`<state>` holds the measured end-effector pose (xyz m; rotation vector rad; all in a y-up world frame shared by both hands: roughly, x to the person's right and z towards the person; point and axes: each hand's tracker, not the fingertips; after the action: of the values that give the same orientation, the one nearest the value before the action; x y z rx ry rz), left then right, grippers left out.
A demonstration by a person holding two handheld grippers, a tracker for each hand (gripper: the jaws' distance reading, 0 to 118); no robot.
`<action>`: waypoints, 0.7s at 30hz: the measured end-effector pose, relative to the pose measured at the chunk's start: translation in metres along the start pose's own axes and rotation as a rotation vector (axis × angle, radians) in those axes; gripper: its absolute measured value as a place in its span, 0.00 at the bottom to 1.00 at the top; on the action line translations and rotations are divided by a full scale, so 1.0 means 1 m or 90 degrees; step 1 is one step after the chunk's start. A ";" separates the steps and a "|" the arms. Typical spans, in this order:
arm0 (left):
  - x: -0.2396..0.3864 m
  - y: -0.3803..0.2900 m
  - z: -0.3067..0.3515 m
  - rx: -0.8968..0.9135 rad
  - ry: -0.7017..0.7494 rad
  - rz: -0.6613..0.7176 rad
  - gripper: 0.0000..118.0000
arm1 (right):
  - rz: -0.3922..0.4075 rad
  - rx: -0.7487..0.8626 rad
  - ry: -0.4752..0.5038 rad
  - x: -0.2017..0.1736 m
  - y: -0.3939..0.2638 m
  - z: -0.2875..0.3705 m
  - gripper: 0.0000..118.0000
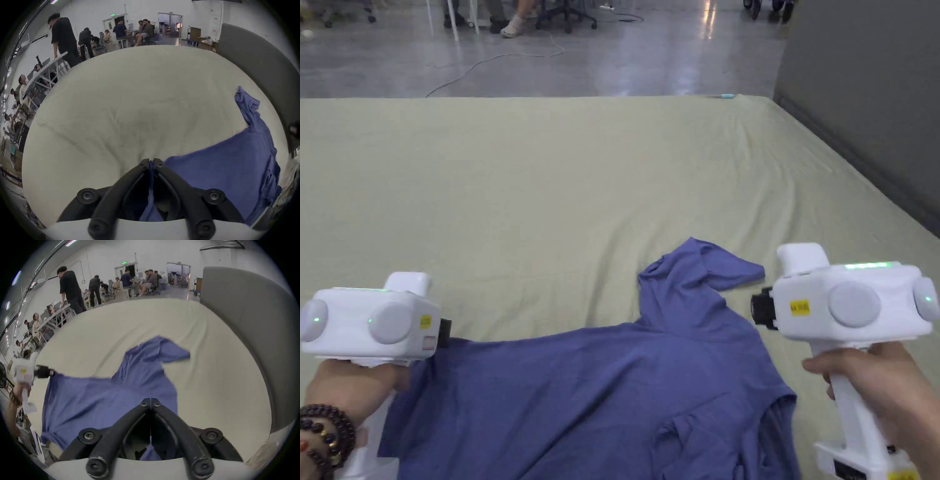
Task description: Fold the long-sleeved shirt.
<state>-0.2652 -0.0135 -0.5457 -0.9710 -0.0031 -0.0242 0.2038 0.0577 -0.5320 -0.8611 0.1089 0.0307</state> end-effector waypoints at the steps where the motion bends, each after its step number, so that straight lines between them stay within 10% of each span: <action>1: -0.002 0.001 0.004 0.004 -0.003 0.001 0.00 | 0.014 -0.001 0.000 0.001 0.010 -0.009 0.53; 3: -0.002 -0.001 0.010 0.006 -0.008 0.007 0.00 | 0.056 -0.142 -0.029 0.000 0.033 -0.041 0.92; 9: -0.008 -0.005 0.018 0.011 -0.012 0.025 0.00 | 0.011 -0.278 -0.055 0.011 0.041 -0.129 0.89; 14: -0.010 -0.009 0.020 0.001 -0.020 0.038 0.00 | -0.006 -0.330 -0.060 0.015 0.024 -0.171 0.61; 18: -0.007 -0.009 0.019 -0.004 -0.021 0.030 0.00 | -0.010 -0.313 -0.055 0.012 0.021 -0.166 0.58; 21: -0.006 -0.008 0.017 -0.001 -0.018 0.036 0.00 | 0.010 -0.304 -0.053 0.006 0.021 -0.152 0.28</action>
<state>-0.2712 -0.0040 -0.5293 -0.9727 -0.0015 0.0414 0.1955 -0.0441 -0.6472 -1.3342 0.0287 0.1098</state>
